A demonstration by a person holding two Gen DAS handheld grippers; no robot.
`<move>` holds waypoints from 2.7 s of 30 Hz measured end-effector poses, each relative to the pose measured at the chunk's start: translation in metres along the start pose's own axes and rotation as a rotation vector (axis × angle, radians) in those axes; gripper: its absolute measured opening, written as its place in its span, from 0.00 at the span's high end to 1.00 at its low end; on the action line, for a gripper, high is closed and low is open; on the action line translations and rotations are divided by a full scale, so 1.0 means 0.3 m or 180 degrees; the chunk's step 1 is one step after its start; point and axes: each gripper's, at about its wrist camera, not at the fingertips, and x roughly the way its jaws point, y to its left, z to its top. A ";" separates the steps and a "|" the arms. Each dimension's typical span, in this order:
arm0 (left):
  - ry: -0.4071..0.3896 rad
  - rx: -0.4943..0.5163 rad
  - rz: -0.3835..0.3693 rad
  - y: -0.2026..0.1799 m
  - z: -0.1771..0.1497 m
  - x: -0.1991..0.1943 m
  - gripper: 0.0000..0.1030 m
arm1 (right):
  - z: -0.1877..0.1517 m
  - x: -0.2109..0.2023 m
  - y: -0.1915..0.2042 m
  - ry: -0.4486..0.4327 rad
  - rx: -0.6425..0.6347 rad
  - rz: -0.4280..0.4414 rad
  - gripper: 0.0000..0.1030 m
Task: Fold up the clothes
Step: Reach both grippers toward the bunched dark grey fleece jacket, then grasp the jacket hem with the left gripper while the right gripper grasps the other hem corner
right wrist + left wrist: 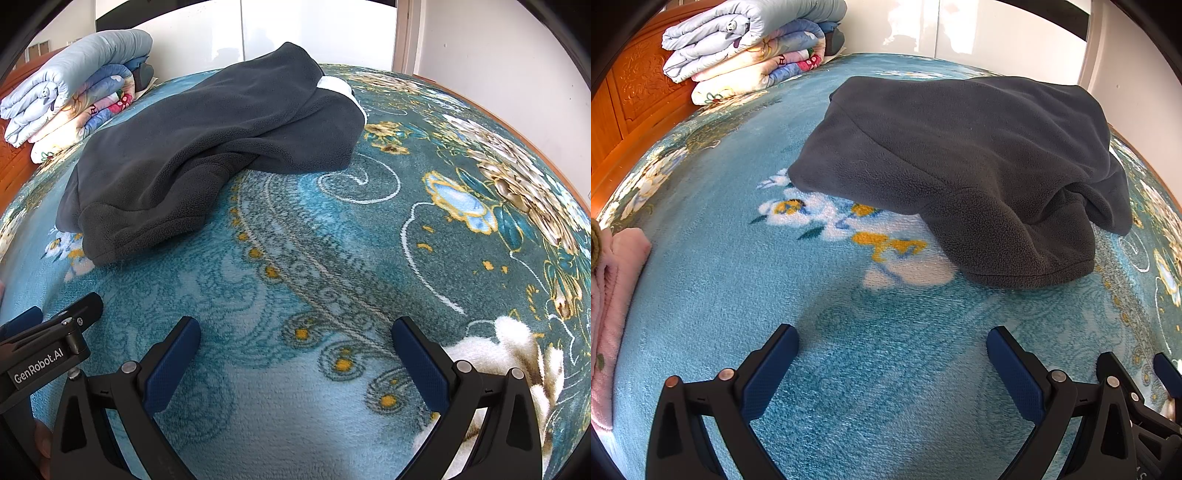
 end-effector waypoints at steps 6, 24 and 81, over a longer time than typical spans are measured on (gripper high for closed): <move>-0.0077 0.0105 -0.0062 -0.010 0.009 -0.059 0.00 | 0.000 0.000 -0.004 0.0001 -0.0001 0.0000 0.00; -0.0786 0.2383 0.0967 0.011 -0.108 -0.130 0.00 | 0.022 -0.029 -0.114 -0.0202 0.0439 0.0536 0.00; -0.2136 0.1008 -0.0846 0.438 -0.135 -1.062 0.93 | 0.191 -1.059 -0.059 -0.1997 -0.0251 0.0118 0.96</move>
